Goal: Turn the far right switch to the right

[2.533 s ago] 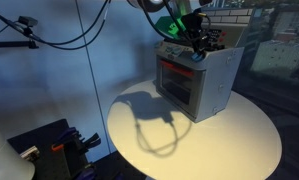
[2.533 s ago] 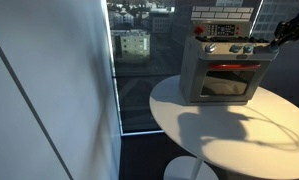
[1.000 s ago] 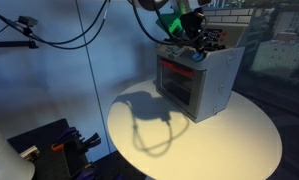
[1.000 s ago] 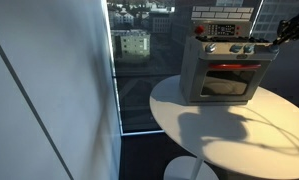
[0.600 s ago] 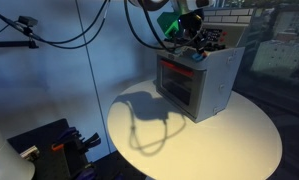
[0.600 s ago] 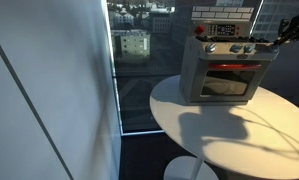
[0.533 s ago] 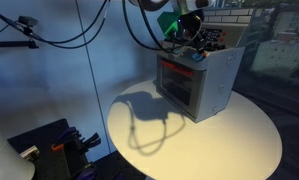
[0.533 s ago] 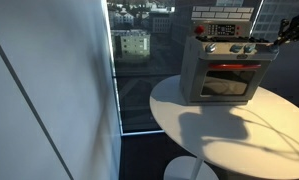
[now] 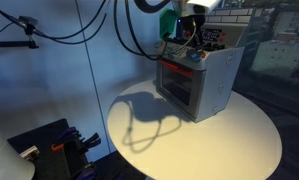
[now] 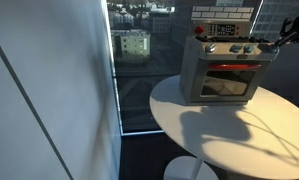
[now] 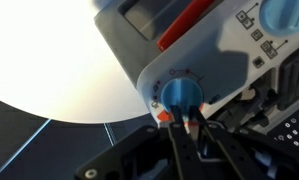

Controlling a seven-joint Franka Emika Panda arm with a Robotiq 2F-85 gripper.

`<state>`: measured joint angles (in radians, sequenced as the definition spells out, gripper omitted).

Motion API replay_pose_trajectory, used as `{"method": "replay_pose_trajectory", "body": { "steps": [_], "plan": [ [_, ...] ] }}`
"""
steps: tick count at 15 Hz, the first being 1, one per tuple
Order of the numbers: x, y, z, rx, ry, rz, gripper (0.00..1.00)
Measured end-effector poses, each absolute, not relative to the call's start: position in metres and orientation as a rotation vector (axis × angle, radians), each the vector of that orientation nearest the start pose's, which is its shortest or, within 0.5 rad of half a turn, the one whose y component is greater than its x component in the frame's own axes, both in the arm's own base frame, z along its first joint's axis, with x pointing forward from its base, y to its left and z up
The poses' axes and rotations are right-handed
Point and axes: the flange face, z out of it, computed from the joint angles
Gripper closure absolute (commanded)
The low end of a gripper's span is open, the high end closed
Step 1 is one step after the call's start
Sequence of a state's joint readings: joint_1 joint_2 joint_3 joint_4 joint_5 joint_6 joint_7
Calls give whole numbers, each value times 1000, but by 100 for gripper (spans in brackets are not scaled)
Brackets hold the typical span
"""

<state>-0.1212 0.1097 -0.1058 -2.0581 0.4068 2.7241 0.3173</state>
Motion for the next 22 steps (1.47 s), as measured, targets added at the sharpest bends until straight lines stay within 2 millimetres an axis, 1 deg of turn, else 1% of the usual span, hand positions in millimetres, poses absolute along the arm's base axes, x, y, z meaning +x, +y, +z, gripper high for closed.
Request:
{"method": "replay_pose_trajectory", "body": {
  "steps": [8,12,13,14,16,18,19,22],
  "plan": [
    [580,-160,435,-2256,1353,-730,96],
    [576,-162,432,-2177,1405,-718,94],
    [575,-162,432,-2166,1412,-715,88],
    [574,-162,431,-2155,1418,-713,64],
    [572,-163,431,-2141,1425,-714,54],
    [566,-164,441,-2122,1420,-748,37],
    [562,-165,447,-2117,1412,-761,30],
    [546,-163,459,-2117,1383,-784,6]
  ]
}}
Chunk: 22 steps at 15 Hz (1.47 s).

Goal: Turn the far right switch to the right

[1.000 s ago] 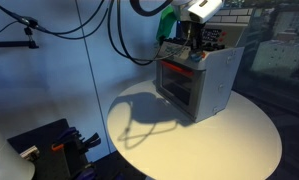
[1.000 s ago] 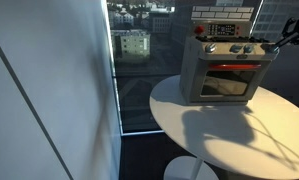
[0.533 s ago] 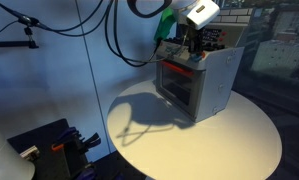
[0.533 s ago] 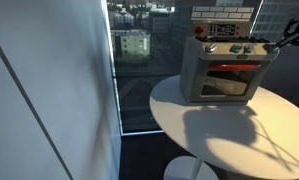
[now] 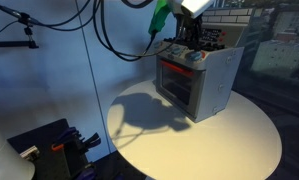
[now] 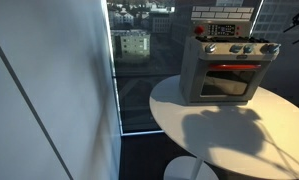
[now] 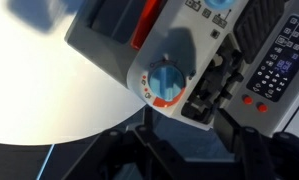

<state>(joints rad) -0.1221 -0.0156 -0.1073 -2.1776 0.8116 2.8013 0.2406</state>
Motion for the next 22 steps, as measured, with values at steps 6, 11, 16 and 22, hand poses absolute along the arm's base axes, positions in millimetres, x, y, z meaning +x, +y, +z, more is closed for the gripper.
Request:
{"method": "replay_pose_trajectory", "body": {
  "steps": [6,11,16,22],
  "plan": [
    [511,-158,460,-2168,1323,-766,0],
    [479,-159,462,-2290,1235,-672,0],
    [447,-167,473,-2465,1118,-532,0],
    [416,-168,488,-2648,998,-360,0]
  ]
}}
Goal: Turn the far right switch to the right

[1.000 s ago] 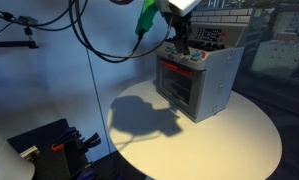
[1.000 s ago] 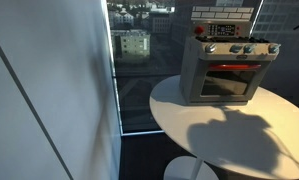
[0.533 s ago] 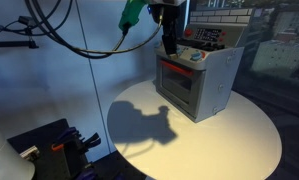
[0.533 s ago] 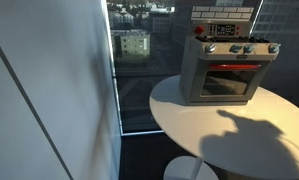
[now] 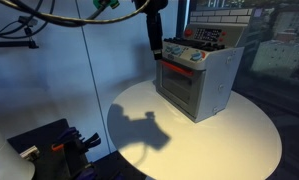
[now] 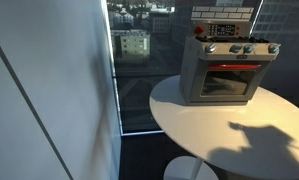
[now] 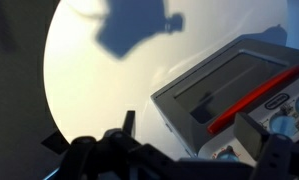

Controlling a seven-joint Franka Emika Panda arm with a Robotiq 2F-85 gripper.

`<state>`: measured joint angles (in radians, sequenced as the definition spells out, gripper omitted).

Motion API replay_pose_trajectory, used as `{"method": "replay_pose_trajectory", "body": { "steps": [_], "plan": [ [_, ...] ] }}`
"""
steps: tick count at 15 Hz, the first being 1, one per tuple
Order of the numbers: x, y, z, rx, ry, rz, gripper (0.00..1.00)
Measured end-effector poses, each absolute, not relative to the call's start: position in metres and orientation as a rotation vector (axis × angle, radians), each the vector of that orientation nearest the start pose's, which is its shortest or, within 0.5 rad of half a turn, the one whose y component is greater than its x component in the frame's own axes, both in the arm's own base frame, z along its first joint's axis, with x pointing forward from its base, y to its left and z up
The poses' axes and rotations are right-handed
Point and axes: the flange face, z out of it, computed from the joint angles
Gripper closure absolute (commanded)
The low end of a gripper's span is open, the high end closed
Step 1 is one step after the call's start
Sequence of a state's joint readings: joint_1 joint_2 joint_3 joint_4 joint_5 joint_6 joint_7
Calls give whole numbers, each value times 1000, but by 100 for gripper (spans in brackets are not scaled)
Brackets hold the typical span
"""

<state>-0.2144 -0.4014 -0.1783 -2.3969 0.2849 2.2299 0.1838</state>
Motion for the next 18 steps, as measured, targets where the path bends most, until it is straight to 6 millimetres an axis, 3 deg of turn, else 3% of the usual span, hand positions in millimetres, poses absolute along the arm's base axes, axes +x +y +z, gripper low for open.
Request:
{"method": "replay_pose_trajectory", "body": {
  "steps": [10,18],
  "plan": [
    [384,-157,512,-2865,865,-224,0],
    [381,-155,517,-2885,851,-227,0]
  ]
}}
